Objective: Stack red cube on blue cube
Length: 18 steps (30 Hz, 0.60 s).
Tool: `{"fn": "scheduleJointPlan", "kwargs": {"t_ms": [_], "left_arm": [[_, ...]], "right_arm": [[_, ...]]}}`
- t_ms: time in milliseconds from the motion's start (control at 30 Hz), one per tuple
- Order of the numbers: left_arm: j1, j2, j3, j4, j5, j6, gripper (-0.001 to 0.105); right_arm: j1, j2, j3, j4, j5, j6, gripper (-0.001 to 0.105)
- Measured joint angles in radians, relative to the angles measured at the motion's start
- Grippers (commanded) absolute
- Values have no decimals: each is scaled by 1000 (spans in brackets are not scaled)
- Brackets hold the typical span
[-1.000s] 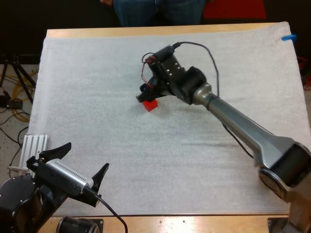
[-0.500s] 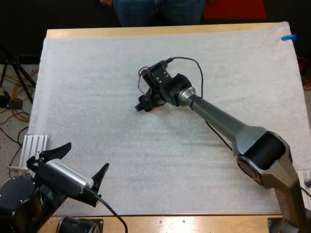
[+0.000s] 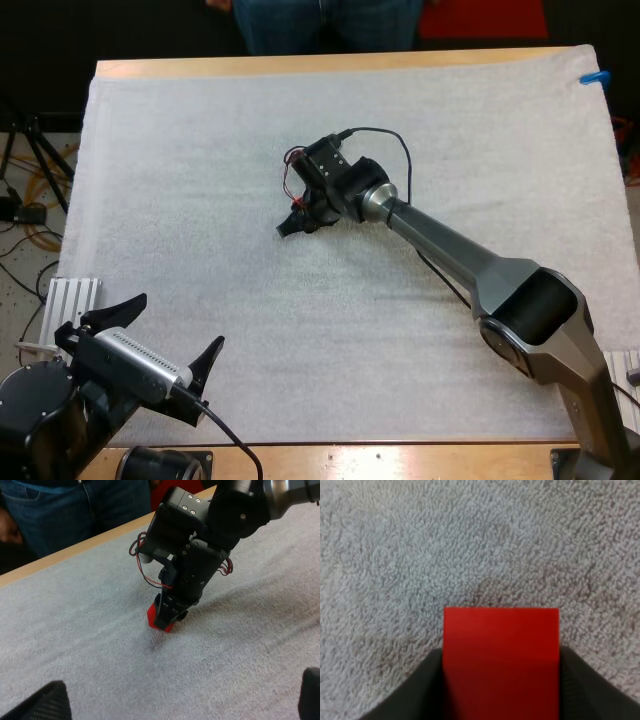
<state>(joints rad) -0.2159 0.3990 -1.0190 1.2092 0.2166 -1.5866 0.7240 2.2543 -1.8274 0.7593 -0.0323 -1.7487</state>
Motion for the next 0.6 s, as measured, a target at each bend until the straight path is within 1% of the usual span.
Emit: {"fn": "scheduleJointPlan", "kwargs": {"t_ms": [67,133,333,400,467,600], "left_arm": [[0,0,0,0,0,0,87],[0,0,0,0,0,0,87],[0,0,0,0,0,0,87],[0,0,0,0,0,0,87],[0,0,0,0,0,0,87],[0,0,0,0,0,0,87]], "right_arm": [[0,0,0,7,0,0,9],[0,-6,-2,26,12,0,9],[0,-100,-4,135,173,0,9],[0,-171,-6,176,239,0,9],[0,-221,-6,207,251,3,9],[-13,-332,2,227,261,62,9]]}}
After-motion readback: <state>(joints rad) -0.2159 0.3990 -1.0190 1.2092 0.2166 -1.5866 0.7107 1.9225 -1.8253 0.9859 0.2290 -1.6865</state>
